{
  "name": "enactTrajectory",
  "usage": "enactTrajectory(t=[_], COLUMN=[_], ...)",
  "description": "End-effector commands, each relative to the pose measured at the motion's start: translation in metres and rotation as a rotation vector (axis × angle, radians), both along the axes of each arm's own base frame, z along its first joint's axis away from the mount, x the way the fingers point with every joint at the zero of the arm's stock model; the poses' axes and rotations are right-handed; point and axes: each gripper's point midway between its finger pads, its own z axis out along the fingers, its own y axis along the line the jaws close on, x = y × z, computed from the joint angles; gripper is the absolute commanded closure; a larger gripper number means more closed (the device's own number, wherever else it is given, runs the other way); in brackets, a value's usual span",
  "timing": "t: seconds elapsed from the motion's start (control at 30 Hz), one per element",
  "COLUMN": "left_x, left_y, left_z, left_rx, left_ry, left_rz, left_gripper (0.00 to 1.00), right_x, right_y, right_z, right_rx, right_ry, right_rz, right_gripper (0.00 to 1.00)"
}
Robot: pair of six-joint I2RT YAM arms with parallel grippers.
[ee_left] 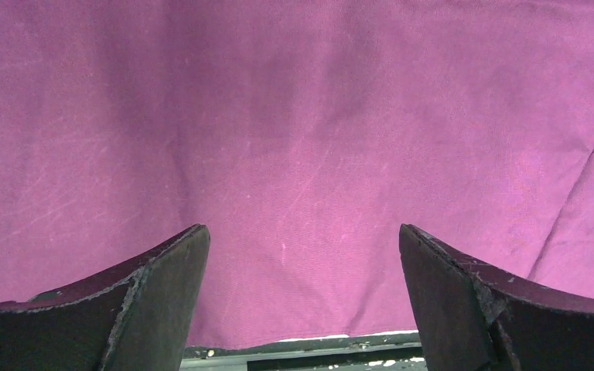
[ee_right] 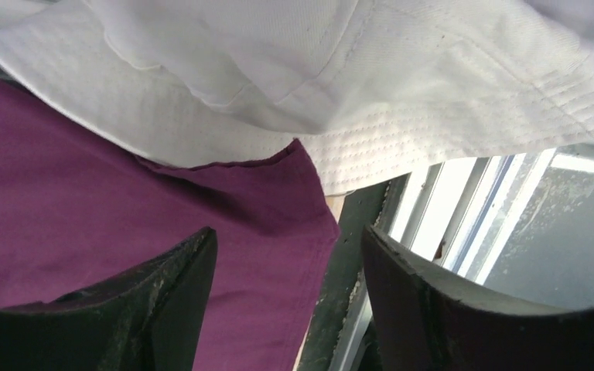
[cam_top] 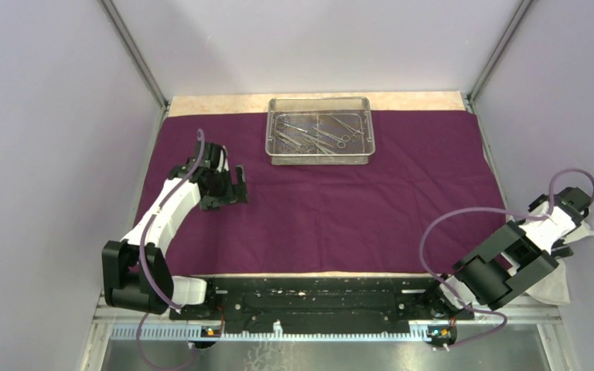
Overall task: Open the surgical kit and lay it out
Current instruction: Smooth out the surgical kit at the center of the board.
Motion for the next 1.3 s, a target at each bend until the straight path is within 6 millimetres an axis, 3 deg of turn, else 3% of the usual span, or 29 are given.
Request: enactTrajectory(t=[0.0, 0.87, 1.27], left_x=[0.009, 0.012, 0.015], left_y=[0.001, 0.005, 0.006], left_z=[0.015, 0.013, 0.014], left_rx=[0.019, 0.049, 0.057], left_ry=[-0.052, -0.038, -0.035], left_rz=[-0.018, -0.013, -0.008], left_gripper=[0.01, 0.01, 0.01], right_x=[0.001, 0.000, 0.001], right_y=[-0.028, -0.040, -0.033], right_z=[0.011, -0.015, -0.031], right_rx=[-0.123, -0.128, -0.115], right_ry=[-0.026, 0.013, -0.001], right_rz=[-0.021, -0.041, -0.026], right_gripper=[0.37, 0.48, 0.71])
